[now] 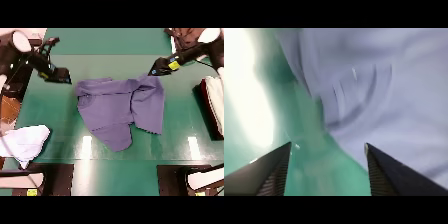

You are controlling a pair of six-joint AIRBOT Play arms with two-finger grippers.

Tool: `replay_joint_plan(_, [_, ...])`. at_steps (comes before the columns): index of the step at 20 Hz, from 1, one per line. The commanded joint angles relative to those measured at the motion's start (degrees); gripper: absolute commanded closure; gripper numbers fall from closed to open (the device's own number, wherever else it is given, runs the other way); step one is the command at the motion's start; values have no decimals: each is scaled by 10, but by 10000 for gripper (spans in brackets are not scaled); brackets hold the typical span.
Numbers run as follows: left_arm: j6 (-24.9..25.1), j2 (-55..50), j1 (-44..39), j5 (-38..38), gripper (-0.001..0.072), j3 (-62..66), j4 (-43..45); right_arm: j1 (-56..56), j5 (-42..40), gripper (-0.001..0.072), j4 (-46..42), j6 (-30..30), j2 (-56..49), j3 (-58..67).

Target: Fold the shirts.

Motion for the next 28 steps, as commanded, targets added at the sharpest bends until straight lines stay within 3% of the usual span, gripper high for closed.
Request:
replay_joint_plan(1, [-8,123,4,62,156,-220,-58,-31,-23,331,14,-13,103,-123])
replay_joint_plan(4, [-12,191,4,112,157,-389,-121,-55,-63,331,14,-13,170,-213])
replay_joint_plan(8, [-11,211,-35,181,157,-512,-196,-74,-100,331,14,-13,223,-286])
replay_joint_plan(15, [-54,210,-184,311,157,-533,-222,-78,-104,332,14,-13,249,-337])
replay_joint_plan(17, [-63,210,-196,319,182,-533,-222,-78,-105,331,14,-13,249,-337])
replay_joint_plan(18, [-64,210,-196,319,240,-533,-223,-78,-105,331,14,-12,249,-337])
replay_joint_plan(24, [-64,210,-196,322,240,-533,-210,-78,-104,331,15,-12,249,-337])
replay_joint_plan(26, [-63,210,-196,326,392,-533,-206,-78,-103,331,14,-12,249,-337])
replay_joint_plan(28, [-61,210,-196,343,646,-533,-205,-80,-88,331,-1,-11,249,-338])
